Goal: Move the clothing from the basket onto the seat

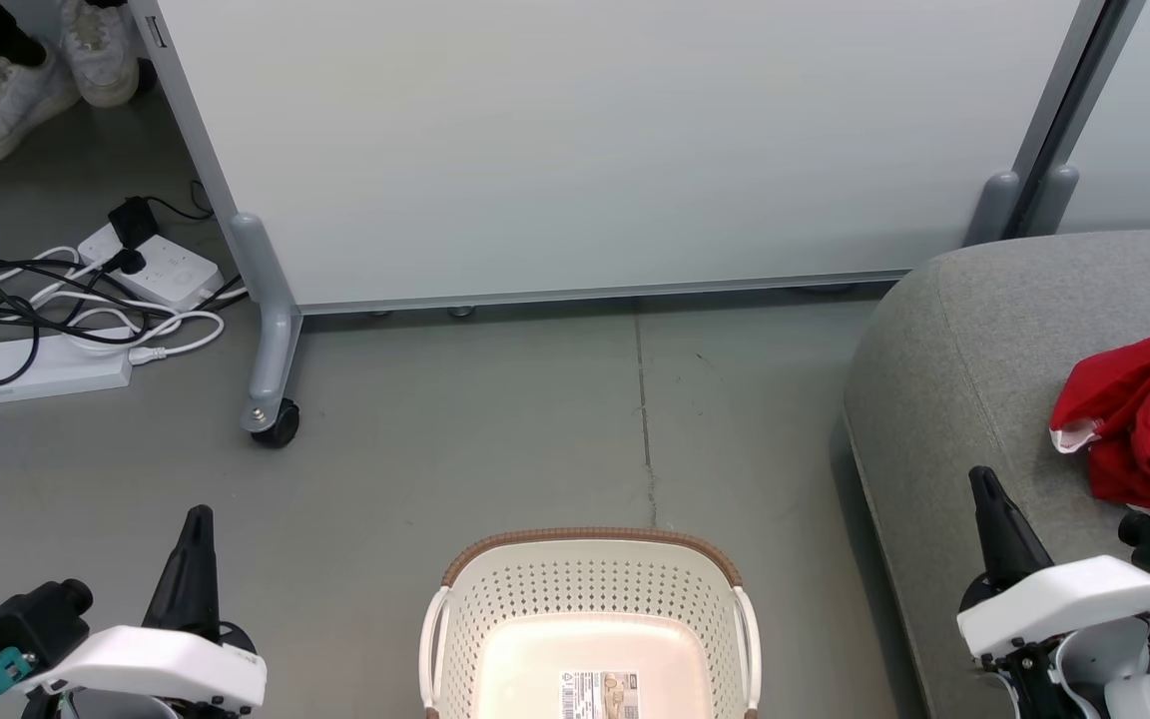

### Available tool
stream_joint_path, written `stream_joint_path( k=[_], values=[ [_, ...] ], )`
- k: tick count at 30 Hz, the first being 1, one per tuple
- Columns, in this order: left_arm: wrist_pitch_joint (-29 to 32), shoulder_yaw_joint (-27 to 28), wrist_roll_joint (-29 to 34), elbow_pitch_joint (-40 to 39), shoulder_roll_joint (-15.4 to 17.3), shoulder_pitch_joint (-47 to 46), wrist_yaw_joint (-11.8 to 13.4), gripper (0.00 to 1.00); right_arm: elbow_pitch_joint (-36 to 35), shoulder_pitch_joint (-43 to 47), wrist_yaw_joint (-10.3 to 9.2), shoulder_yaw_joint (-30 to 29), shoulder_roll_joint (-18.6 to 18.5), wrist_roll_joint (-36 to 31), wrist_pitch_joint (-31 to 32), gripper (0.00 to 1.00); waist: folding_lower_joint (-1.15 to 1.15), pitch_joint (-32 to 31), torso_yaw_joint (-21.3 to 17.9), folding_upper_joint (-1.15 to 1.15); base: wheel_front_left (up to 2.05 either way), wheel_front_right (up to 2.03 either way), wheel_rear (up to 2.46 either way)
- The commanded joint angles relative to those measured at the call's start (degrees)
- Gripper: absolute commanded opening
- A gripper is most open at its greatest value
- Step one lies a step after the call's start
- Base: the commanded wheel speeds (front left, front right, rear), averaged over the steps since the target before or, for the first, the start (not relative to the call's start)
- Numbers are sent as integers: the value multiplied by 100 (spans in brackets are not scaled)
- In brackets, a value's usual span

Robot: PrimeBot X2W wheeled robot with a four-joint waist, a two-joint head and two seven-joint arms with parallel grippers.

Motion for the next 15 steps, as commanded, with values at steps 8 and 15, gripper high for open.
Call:
stream_joint_path(
  k=[8, 15],
  values=[
    [158, 220, -625, 147, -34, -455, -111, 0, 211, -448, 2, -76, -53, 709, 98, 0, 0, 21, -7, 0, 0, 0, 0],
    [283, 347, -1089, 309, -106, -666, -171, 0, 431, -667, 2, -119, -59, 1227, 163, 0, 0, 41, -14, 0, 0, 0, 0]
  ],
)
